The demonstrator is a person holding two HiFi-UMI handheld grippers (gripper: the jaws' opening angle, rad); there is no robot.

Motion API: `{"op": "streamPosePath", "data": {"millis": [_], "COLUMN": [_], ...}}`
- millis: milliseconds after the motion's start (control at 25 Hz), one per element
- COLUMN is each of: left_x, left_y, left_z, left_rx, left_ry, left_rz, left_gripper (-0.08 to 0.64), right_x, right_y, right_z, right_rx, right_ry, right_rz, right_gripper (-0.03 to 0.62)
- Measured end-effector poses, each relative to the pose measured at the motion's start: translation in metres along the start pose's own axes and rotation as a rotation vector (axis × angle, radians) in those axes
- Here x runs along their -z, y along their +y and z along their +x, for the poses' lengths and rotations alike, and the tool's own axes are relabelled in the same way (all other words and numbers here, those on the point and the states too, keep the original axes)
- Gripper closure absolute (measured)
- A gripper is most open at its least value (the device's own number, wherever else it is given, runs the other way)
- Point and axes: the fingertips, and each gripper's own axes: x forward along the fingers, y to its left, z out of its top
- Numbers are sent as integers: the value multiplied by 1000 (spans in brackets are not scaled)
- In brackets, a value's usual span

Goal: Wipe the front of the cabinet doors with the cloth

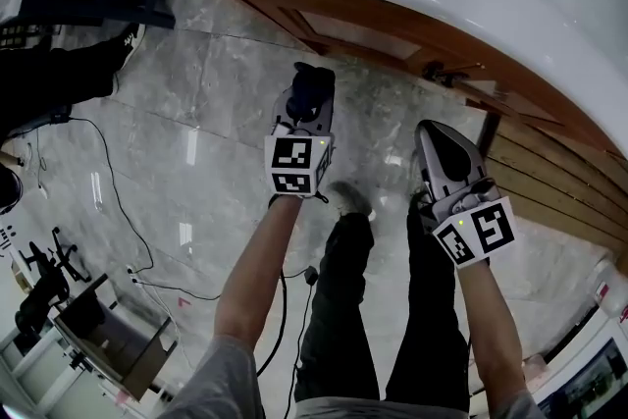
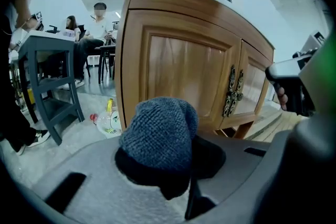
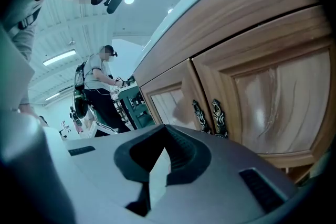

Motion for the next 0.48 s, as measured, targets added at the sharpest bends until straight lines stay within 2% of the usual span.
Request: {"op": "streamPosePath", "data": {"millis": [200,360,480], "left_x": [2,3,4], "left_y": [19,29,42], "left_z": [17,33,45], "left_rx": [4,9,1], "left_ry": [1,-1,-3], "left_rz": [32,128,172], "left_gripper": [462,462,462], "right_x": [3,8,12], "right_y": [0,0,1], "right_z": [16,29,37], "right_rx": [16,33,43], "right_ry": [-12,-19,-18], "right_rz": [-1,0,0], "right_gripper": [583,583,583]}}
